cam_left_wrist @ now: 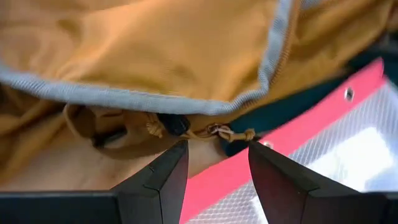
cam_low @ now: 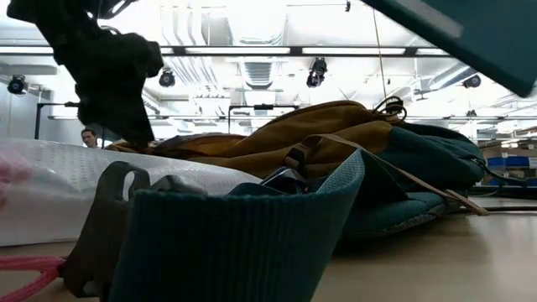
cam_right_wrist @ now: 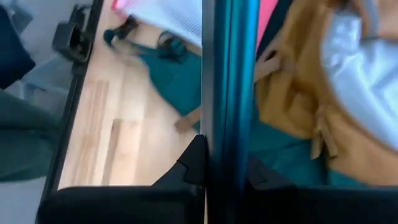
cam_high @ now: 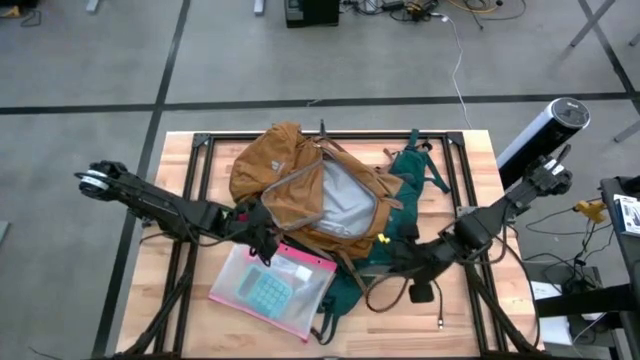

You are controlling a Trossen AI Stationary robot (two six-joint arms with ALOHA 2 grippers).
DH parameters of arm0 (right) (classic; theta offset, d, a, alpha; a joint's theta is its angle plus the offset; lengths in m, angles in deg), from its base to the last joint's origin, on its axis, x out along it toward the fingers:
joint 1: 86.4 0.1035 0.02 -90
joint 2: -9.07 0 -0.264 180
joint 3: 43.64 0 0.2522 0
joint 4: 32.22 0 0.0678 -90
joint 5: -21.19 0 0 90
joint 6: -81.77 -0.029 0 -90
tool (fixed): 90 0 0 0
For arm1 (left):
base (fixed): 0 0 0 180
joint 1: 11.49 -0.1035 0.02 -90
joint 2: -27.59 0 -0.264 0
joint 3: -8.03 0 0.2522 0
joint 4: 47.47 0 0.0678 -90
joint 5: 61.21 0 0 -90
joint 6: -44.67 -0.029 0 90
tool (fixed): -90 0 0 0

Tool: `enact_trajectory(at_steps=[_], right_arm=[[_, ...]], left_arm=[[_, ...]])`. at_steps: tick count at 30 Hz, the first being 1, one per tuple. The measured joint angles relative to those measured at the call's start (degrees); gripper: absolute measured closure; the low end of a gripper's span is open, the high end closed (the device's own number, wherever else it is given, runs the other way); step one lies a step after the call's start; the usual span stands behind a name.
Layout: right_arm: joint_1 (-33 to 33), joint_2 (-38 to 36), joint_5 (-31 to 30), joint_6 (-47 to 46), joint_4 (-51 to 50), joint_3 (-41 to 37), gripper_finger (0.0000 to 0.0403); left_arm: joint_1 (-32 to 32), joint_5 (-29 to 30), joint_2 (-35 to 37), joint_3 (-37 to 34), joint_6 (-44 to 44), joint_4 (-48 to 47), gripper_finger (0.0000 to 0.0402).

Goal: Unpack backpack
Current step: Remove the phone from the brown backpack

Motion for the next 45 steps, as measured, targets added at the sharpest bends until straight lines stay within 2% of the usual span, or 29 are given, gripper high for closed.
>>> enact_trajectory(at_steps=[3,5,8,11,16,21,23,29,36,41,45], right_arm=[[-1.70,0.11,0.75,0.65,-0.81,-0.21,0.0394],[-1.96,0.13,3.53,-0.09,-1.94,-0.35,0.0394],[-0.75,0.11,6.08,-2.30,-6.91,-0.35,0.0394],[1.31,0.31,5.91,-5.26,-13.81,-0.85,0.0394],[6.91,2.75,-0.41,-11.14,-21.80,-3.24,0.0394],[14.23,7.87,-9.87,-19.06,-27.37,-5.98,0.0394],[17.21,10.88,-12.06,-22.23,-29.83,-6.67,0.0394],[25.34,21.62,-12.16,-27.67,-32.13,-6.90,0.0394],[30.49,36.50,-13.30,-36.02,-32.65,-6.84,0.0394],[31.16,43.54,-13.31,-42.08,-33.94,-5.72,0.0394],[31.09,44.49,-12.83,-42.06,-34.86,-4.28,0.0394]], left_arm=[[0.04,-1.20,-0.02,1.25,-8.68,0.25,0.0245],[0.20,-1.16,-0.02,2.52,-13.71,0.37,0.0244],[0.20,-0.86,-0.02,4.45,-20.77,0.63,0.0244],[0.24,0.37,-0.81,5.80,-27.94,1.33,0.0244],[0.28,0.54,-5.41,6.19,-40.66,3.08,0.0244],[0.28,0.63,-11.34,6.24,-47.46,9.44,0.0242],[0.33,1.27,-13.27,6.26,-48.33,10.90,0.0240],[0.37,1.96,-15.59,6.26,-48.52,10.93,0.0227],[0.34,5.60,-15.63,6.28,-46.37,10.96,0.0236],[0.22,6.41,-15.63,6.28,-39.25,10.95,0.0267],[0.22,6.45,-15.63,6.28,-32.65,10.97,0.0335]])
